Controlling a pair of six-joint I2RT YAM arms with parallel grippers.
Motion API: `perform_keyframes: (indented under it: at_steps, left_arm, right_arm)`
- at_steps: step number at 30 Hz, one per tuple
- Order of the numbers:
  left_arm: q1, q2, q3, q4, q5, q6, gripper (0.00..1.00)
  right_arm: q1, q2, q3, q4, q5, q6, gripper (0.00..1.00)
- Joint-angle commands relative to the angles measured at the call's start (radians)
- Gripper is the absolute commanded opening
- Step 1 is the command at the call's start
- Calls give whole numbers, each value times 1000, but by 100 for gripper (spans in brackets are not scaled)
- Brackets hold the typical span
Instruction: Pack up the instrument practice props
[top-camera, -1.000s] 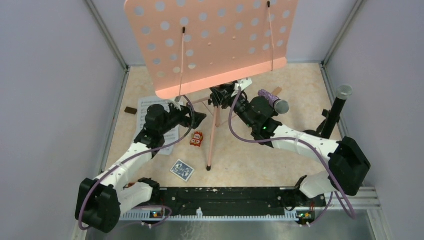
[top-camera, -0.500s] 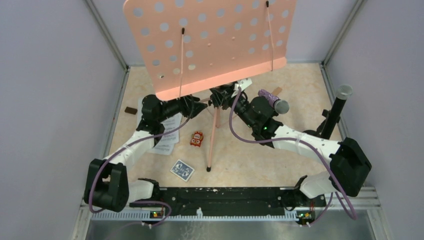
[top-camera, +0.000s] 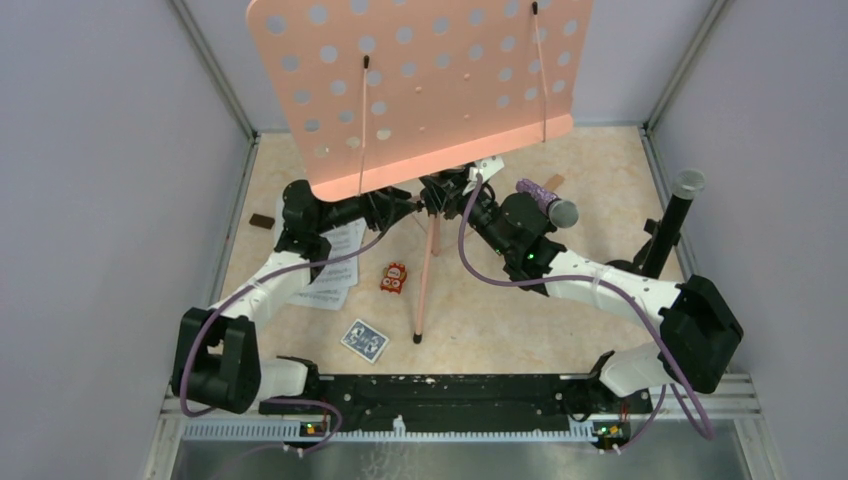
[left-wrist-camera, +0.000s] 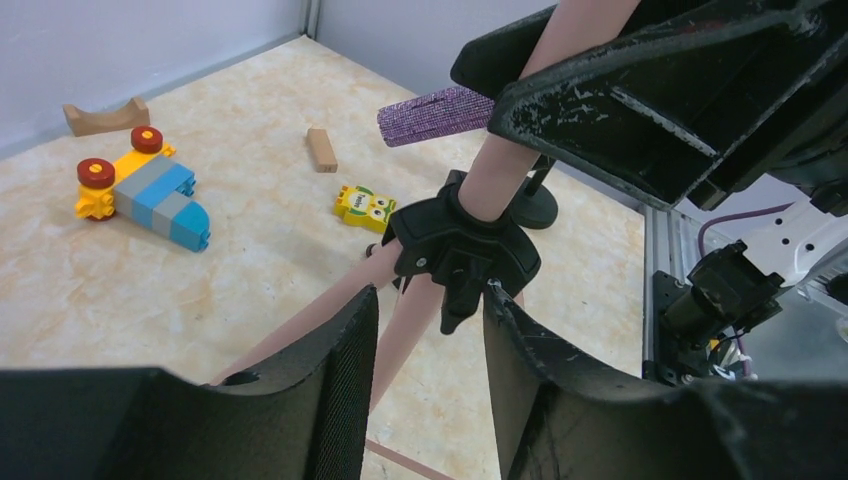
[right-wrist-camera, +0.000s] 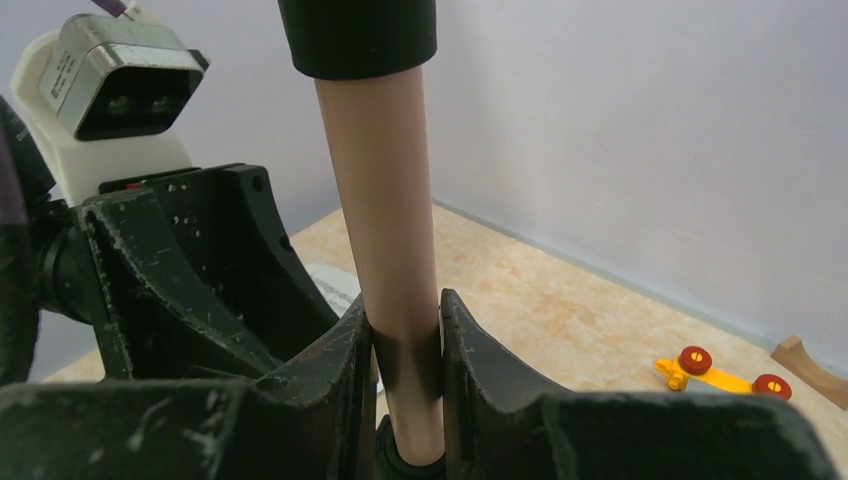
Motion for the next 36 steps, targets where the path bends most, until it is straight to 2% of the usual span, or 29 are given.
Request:
perform_keyframes:
  at_steps: [1,6,9,11,15,17,22,26,30,36]
  left_arm:
    - [-11,40,63,56,48,-15,48]
    - [-34,23,59,55,53,6,58]
    - [-39,16,62,5,33,38,57]
    - [-39,20,63,-7,29,38,52]
    - [-42,36,75,-15,33,21,28]
    - [-42,46,87,-27,34,15,22]
    - [-44,68,109,-44,21,-43,0]
    - [-46,68,130,-142,-43,-111,0]
    - [-46,58,127,-256,-153,-239,0]
    - [-47,16,16,-235,-294,-529,0]
  right_arm:
    - [21,-4,-35,-170,5,122,0]
    - [22,-7,-34,-170,5,124,0]
    - [21,-8,-34,-176,3,125,0]
    - [21,-8,-34,-177,0,128,0]
    - [21,-10,-35,-179,0,132,0]
    - [21,-12,-36,-178,0,134,0]
    - [21,-13,-37,-179,1,140,0]
    - [21,-13,-38,-181,-1,147,0]
    - [21,-12,-42,-181,-3,155,0]
    - [21,-13,-44,-181,-9,166,0]
